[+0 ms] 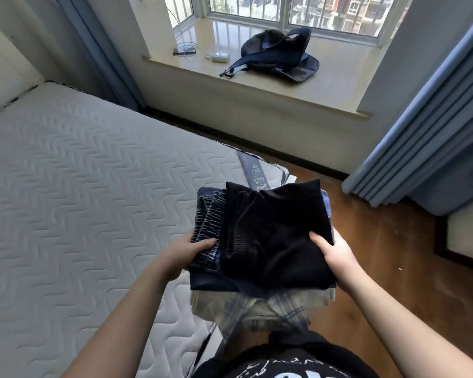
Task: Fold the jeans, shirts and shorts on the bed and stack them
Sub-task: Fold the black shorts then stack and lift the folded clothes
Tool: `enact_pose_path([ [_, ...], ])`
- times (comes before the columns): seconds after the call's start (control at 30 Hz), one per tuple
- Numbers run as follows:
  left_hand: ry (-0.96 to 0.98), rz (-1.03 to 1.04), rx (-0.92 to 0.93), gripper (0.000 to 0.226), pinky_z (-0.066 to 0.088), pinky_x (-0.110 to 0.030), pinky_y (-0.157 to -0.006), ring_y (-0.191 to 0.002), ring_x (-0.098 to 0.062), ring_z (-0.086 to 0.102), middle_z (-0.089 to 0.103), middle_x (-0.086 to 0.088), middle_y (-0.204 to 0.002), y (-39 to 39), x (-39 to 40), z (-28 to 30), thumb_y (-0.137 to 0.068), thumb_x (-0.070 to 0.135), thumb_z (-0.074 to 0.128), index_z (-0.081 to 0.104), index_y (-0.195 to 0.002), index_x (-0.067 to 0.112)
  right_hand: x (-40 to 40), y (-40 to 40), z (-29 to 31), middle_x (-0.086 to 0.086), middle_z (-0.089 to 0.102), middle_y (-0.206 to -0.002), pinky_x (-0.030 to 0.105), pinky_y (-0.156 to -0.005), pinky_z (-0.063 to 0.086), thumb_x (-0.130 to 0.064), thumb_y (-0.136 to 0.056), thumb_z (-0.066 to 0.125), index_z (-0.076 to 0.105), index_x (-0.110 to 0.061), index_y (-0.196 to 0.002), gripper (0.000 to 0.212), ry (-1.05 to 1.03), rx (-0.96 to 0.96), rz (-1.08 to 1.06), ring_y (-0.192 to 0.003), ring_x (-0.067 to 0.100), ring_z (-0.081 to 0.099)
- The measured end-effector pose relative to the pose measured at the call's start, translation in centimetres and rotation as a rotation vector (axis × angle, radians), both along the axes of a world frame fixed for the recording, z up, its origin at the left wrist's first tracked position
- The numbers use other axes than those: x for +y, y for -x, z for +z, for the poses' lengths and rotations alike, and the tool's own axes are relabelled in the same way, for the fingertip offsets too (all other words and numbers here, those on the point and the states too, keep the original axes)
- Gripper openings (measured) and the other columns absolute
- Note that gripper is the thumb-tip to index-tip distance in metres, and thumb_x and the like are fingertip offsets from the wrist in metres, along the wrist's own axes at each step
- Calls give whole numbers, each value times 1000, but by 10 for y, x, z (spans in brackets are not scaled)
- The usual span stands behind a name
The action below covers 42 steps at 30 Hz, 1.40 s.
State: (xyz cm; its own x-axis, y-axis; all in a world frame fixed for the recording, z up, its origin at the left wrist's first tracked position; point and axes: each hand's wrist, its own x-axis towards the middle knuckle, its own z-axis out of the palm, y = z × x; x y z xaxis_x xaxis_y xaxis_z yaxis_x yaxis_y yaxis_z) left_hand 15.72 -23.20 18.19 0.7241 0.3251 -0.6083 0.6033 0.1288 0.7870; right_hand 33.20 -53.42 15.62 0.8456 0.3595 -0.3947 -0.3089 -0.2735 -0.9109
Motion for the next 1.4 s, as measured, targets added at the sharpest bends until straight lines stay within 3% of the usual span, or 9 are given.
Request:
enact_pose_path([
  [0.27, 9, 165, 27, 34, 58, -38, -79, -98, -20, 71, 74, 1, -106, -59, -8, -18, -86, 28, 74, 60, -117, 25, 21, -98, -4, -21, 70, -110, 21, -78, 49, -35, -93, 64, 60, -52, -111, 26, 42, 72, 189, -97, -4, 66],
  [0.37, 28, 276, 43, 31, 58, -31, -70, -93, -16, 72, 75, 3, -104, -63, 3, -30, -88, 24, 72, 58, -116, 25, 51, -121, -8, -24, 69, -111, 15, -76, 50, -33, -93, 64, 59, -56, -111, 29, 40, 89, 290, -99, -4, 65],
  [0.43, 32, 341, 46, 28, 57, -26, -65, -89, -14, 73, 75, 3, -103, -63, 13, -38, -88, 23, 71, 59, -113, 26, 74, -133, -16, -21, 69, -114, 22, -85, 51, -33, -94, 64, 58, -51, -118, 31, 37, 100, 329, -105, 1, 65],
  [0.63, 77, 466, 100, 33, 57, -47, -85, -96, -23, 72, 74, -1, -108, -56, 56, -69, -89, 25, 71, 57, -119, 27, 144, -154, -39, -11, 67, -121, 38, -101, 48, -34, -93, 64, 56, -44, -123, 33, 88, 142, 432, -112, 11, 63],
  [0.73, 132, 484, 119, 34, 58, -42, -81, -95, -22, 72, 74, 0, -107, -60, 81, -85, -89, 24, 69, 56, -120, 27, 177, -168, -48, -16, 67, -117, 33, -99, 48, -33, -94, 64, 57, -51, -111, 26, 124, 149, 466, -105, 0, 63],
  [0.87, 170, 483, 140, 34, 57, -37, -79, -98, -21, 71, 73, -1, -112, -74, 118, -110, -91, 22, 67, 54, -122, 24, 218, -189, -72, -10, 64, -126, 42, -106, 45, -28, -97, 60, 49, -37, -135, 40, 146, 199, 546, -117, 12, 60],
  [1.0, 197, 450, 208, 30, 57, -34, -64, -92, -19, 73, 74, 4, -106, -93, 151, -135, -92, 27, 66, 53, -118, 31, 252, -208, -106, -8, 64, -127, 45, -107, 44, -32, -96, 60, 46, -32, -139, 45, 179, 261, 554, -118, 14, 60],
  [1.33, 197, 391, 262, 59, 56, -47, -87, -100, -20, 71, 73, 4, -111, -167, 235, -233, -74, 39, 80, 52, -125, 33, 312, -269, -215, -13, 56, -133, 41, -109, 41, -48, -92, 61, 42, -47, -136, 48, 250, 282, 474, -123, 15, 53],
  [1.4, 177, 368, 254, 60, 57, -42, -84, -99, -17, 70, 73, 6, -110, -191, 252, -251, -75, 37, 81, 52, -127, 31, 319, -284, -237, -18, 56, -131, 37, -107, 41, -46, -92, 61, 41, -46, -137, 49, 224, 279, 424, -123, 11, 52],
])
